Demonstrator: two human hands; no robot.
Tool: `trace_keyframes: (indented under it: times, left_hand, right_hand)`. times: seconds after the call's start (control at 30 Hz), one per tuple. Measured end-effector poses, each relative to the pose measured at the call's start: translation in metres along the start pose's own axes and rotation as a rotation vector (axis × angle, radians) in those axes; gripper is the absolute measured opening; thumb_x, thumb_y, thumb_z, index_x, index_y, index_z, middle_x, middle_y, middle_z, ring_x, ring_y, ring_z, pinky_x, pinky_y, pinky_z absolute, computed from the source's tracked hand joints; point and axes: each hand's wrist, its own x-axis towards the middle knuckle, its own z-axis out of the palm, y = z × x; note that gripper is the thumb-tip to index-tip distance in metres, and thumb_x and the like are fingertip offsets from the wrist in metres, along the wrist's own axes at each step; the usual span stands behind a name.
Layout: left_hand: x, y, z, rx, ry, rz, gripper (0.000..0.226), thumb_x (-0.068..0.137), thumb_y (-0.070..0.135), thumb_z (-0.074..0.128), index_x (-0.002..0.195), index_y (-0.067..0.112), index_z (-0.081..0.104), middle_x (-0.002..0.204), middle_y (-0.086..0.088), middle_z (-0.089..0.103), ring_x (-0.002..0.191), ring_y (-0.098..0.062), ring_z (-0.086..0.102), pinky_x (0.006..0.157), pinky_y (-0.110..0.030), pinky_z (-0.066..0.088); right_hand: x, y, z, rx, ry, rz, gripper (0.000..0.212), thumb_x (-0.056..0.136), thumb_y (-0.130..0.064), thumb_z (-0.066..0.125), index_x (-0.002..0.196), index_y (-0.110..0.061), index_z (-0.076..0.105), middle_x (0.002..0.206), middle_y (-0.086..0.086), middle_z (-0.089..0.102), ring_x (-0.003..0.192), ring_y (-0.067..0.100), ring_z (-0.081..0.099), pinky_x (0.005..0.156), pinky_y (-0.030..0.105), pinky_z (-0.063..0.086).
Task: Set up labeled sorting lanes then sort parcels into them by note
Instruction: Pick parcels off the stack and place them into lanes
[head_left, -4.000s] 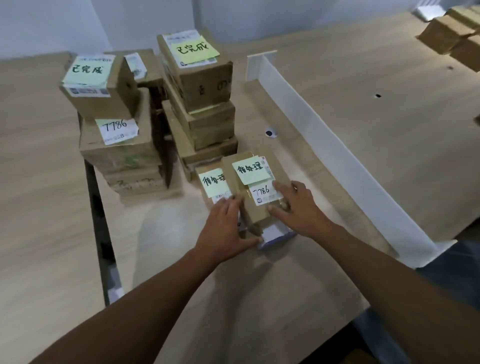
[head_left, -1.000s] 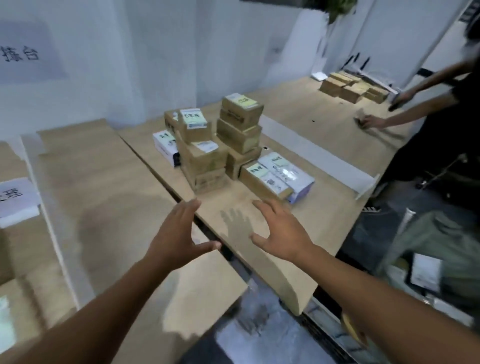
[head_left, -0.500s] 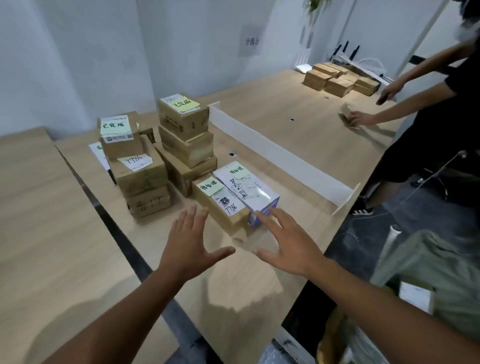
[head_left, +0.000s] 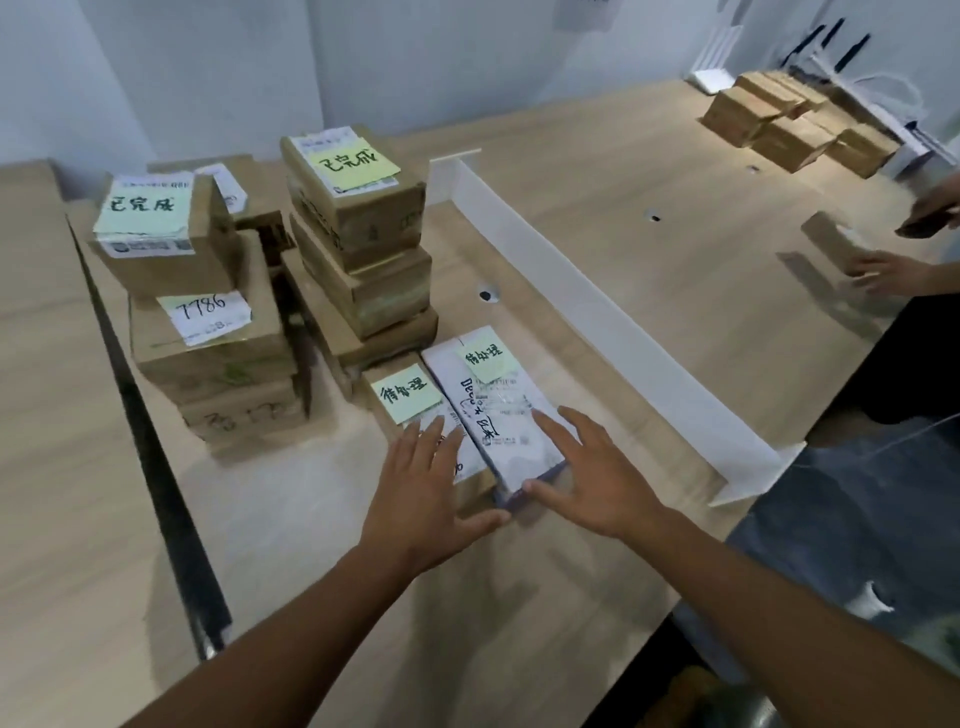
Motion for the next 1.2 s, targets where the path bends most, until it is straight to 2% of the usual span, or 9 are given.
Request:
trace_keyframes:
  times: [0.1, 0.27, 0.43, 0.6, 0.73, 0.83, 0.97, 1.1, 1.2]
  left_hand:
    - [0.024, 0.018, 0.024, 0.068, -0.056, -0.033, 0.126, 0.063, 0.100, 0.025, 0.161, 0.022, 0.014, 0.170, -0.009, 0.007, 0.156, -0.030, -0.003, 0.121, -0.042, -0.013]
    - [0.042, 0.034, 0.056, 0.165, -0.176, -0.110, 0.121, 0.072, 0.095, 0.036, 0.162, 0.019, 0.008, 0.170, -0.012, -0.003, 0.156, -0.032, -0.009, 0.125, -0.047, -0.010]
    - [0.049, 0.045, 0.071, 0.197, -0.133, -0.146, 0.119, 0.075, 0.093, 0.036, 0.162, 0.017, 0.007, 0.170, -0.011, -0.002, 0.156, -0.030, -0.008, 0.121, -0.043, -0.015]
    - [0.067, 0.057, 0.084, 0.113, -0.129, -0.185, 0.118, 0.074, 0.084, 0.058, 0.160, 0.019, 0.010, 0.170, -0.008, -0.001, 0.156, -0.027, -0.006, 0.122, -0.040, -0.012]
    - [0.089, 0.050, 0.084, 0.082, -0.093, -0.180, 0.120, 0.063, 0.082, 0.070, 0.154, 0.022, 0.019, 0.165, -0.009, 0.018, 0.154, -0.029, 0.008, 0.124, -0.043, -0.010]
    - [0.098, 0.049, 0.081, 0.096, -0.099, -0.130, 0.123, 0.064, 0.078, 0.073, 0.157, 0.020, 0.017, 0.161, -0.007, 0.027, 0.150, -0.028, 0.019, 0.126, -0.045, -0.002]
    - [0.084, 0.060, 0.071, 0.039, -0.102, -0.077, 0.121, 0.068, 0.072, 0.073, 0.160, 0.021, 0.012, 0.168, -0.007, 0.016, 0.155, -0.025, 0.008, 0.127, -0.045, -0.005]
    - [0.056, 0.073, 0.047, 0.004, -0.112, -0.011, 0.122, 0.070, 0.074, 0.071, 0.161, 0.022, 0.009, 0.170, -0.006, 0.009, 0.156, -0.024, 0.002, 0.127, -0.046, 0.000]
    - [0.036, 0.076, 0.018, -0.091, -0.061, 0.003, 0.123, 0.069, 0.070, 0.073, 0.162, 0.024, 0.008, 0.170, -0.003, 0.007, 0.157, -0.020, -0.002, 0.127, -0.040, -0.008]
  right_hand:
    - [0.024, 0.028, 0.005, 0.029, -0.038, 0.016, 0.091, 0.083, -0.074, 0.059, 0.156, -0.051, 0.009, 0.167, -0.004, 0.014, 0.152, 0.017, 0.014, 0.119, 0.041, 0.030]
    - [0.055, 0.056, 0.017, 0.102, -0.089, -0.007, 0.086, 0.087, -0.067, 0.061, 0.157, -0.048, 0.014, 0.166, -0.004, 0.013, 0.150, 0.020, 0.017, 0.116, 0.043, 0.033]
    - [0.069, 0.076, 0.027, 0.172, -0.169, -0.057, 0.082, 0.090, -0.065, 0.057, 0.158, -0.044, 0.016, 0.163, -0.008, 0.012, 0.149, 0.019, 0.020, 0.117, 0.040, 0.032]
    - [0.061, 0.097, 0.036, 0.263, -0.121, -0.072, 0.094, 0.080, -0.070, 0.065, 0.157, -0.031, 0.027, 0.152, -0.013, 0.016, 0.138, 0.019, 0.038, 0.107, 0.038, 0.047]
    - [0.071, 0.110, 0.033, 0.357, -0.265, -0.020, 0.105, 0.075, -0.068, 0.075, 0.155, -0.052, 0.009, 0.152, -0.016, 0.012, 0.134, 0.012, 0.034, 0.104, 0.029, 0.045]
    - [0.083, 0.108, 0.029, 0.367, -0.349, -0.022, 0.112, 0.071, -0.074, 0.075, 0.154, -0.056, 0.001, 0.152, -0.008, 0.025, 0.134, 0.014, 0.036, 0.098, 0.028, 0.039]
    - [0.057, 0.106, 0.023, 0.374, -0.299, -0.002, 0.114, 0.063, -0.081, 0.071, 0.152, -0.057, 0.004, 0.146, -0.009, 0.030, 0.130, 0.012, 0.039, 0.092, 0.026, 0.038]
    - [0.016, 0.091, 0.002, 0.362, -0.247, -0.006, 0.118, 0.059, -0.085, 0.071, 0.151, -0.056, 0.004, 0.137, -0.014, 0.028, 0.123, 0.006, 0.038, 0.094, 0.025, 0.038]
    - [-0.003, 0.066, -0.025, 0.317, -0.168, -0.060, 0.116, 0.057, -0.094, 0.062, 0.151, -0.056, 0.005, 0.127, -0.019, 0.022, 0.116, 0.003, 0.038, 0.091, 0.023, 0.040]
